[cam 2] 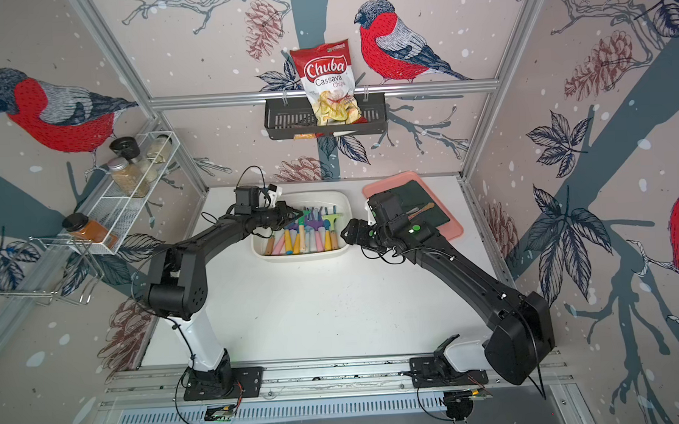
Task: Put the rake into the storage box
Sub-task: Place the rake in the storage box.
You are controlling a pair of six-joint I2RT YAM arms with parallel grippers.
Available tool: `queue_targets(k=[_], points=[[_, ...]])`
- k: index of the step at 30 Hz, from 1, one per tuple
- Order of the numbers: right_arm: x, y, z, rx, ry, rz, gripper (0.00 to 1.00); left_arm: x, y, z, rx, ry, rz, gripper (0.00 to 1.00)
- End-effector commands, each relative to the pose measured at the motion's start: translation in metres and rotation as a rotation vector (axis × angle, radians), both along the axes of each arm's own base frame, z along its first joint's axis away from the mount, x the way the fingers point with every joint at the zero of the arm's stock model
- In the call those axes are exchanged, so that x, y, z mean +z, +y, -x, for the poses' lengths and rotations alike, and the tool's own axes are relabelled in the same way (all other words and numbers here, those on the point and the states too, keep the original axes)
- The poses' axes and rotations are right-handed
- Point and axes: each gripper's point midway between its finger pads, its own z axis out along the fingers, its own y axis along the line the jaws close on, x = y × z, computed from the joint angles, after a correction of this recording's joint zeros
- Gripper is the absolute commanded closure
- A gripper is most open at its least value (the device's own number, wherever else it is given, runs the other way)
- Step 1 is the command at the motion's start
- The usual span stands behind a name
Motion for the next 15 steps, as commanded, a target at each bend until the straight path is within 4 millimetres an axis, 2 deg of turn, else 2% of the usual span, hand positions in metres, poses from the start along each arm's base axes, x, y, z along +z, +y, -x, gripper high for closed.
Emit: queue_targets(k=[1, 6, 15], points=[[0.0, -0.001, 0.001, 0.017, -0.015, -0.007, 0.23, 0.007, 0.0, -0.009, -0.072, -0.092, 0.039, 1.0], [-0.006, -0.003, 0.001, 0.014, -0.004, -0.007, 0.23, -0.009, 0.002, -0.016, -0.098, -0.07, 0.053, 1.0], [-0.013, -0.002, -0.002, 0.023, 0.01, -0.004, 0.23, -0.033, 0.001, -0.016, -0.102, -0.034, 0.074, 1.0]])
